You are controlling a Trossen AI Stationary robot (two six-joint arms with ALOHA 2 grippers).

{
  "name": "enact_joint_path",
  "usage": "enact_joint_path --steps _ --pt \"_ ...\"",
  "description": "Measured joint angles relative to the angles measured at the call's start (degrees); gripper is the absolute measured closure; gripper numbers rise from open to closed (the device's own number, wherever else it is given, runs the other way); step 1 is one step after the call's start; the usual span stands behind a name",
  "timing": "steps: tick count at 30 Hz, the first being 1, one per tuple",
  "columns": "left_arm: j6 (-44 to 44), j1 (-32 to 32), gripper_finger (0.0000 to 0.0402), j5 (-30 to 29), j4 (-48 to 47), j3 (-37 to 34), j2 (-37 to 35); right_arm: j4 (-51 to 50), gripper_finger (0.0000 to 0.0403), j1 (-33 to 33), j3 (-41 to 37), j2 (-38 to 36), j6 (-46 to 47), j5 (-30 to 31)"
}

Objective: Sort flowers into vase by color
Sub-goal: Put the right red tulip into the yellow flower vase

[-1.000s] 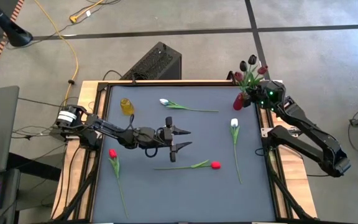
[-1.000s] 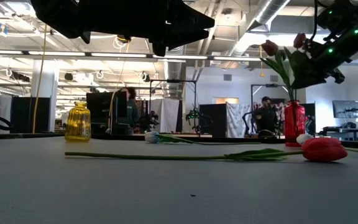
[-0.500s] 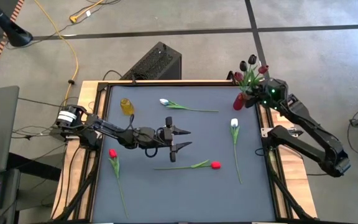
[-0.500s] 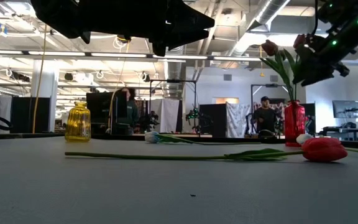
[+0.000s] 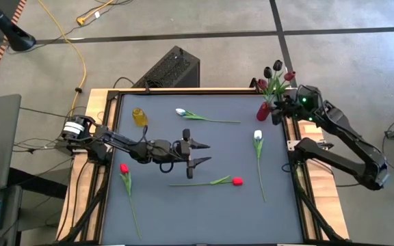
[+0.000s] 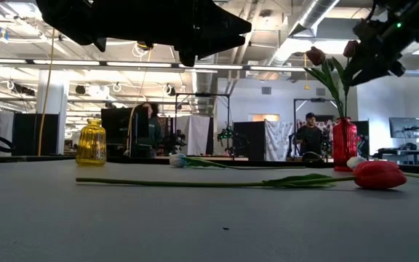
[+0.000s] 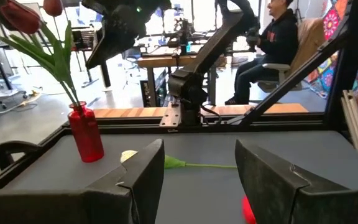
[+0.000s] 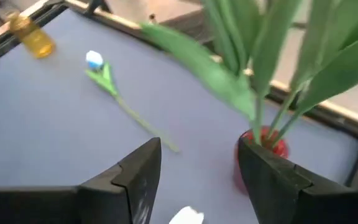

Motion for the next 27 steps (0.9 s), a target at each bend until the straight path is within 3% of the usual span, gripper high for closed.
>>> enact_joint_path --steps 13,24,27 --pt "-0.9 0.0 0.0214 0.6 -1.4 0.0 0.0 -20.5 0.0165 12.7 6.5 5.0 11.1 -0.2" --pt "-3.2 0.0 0.0214 3.2 -5.7 0.0 0.0 -22.0 0.0165 27.7 6.5 6.2 22.2 -0.1" --pt "-2.5 0.0 0.0214 6.6 -9.3 0.0 0.0 -21.5 0.0165 33.1 6.5 6.2 25.5 1.1"
